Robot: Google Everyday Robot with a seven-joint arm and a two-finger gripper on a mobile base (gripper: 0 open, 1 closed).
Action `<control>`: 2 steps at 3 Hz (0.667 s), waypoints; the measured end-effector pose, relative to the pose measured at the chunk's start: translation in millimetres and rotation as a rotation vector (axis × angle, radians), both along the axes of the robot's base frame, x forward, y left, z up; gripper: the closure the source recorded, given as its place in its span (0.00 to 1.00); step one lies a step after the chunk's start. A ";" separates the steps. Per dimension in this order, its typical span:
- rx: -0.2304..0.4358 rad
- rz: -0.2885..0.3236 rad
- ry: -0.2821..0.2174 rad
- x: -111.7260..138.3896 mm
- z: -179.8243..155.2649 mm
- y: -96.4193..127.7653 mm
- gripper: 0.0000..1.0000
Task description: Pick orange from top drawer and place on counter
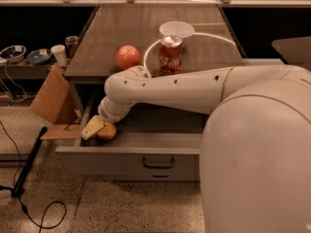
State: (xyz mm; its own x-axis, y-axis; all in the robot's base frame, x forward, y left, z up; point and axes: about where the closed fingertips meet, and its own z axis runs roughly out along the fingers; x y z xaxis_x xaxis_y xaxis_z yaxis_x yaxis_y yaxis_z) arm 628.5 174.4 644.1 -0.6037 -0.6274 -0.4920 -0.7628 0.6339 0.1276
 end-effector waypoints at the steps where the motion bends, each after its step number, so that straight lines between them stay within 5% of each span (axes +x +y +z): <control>1: 0.008 -0.007 0.005 1.7 -11.8 -1.8 0.00; 2: 0.016 -0.006 0.004 1.5 -20.2 -3.2 0.19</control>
Offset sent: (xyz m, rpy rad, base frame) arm 0.0034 -0.0068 -0.0273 0.0264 -0.0015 -0.0102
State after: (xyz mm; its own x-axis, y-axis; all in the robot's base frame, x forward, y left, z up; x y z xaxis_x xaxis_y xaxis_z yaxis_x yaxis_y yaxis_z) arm 630.0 171.3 623.9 -0.6097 -0.6158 -0.4991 -0.7583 0.6365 0.1409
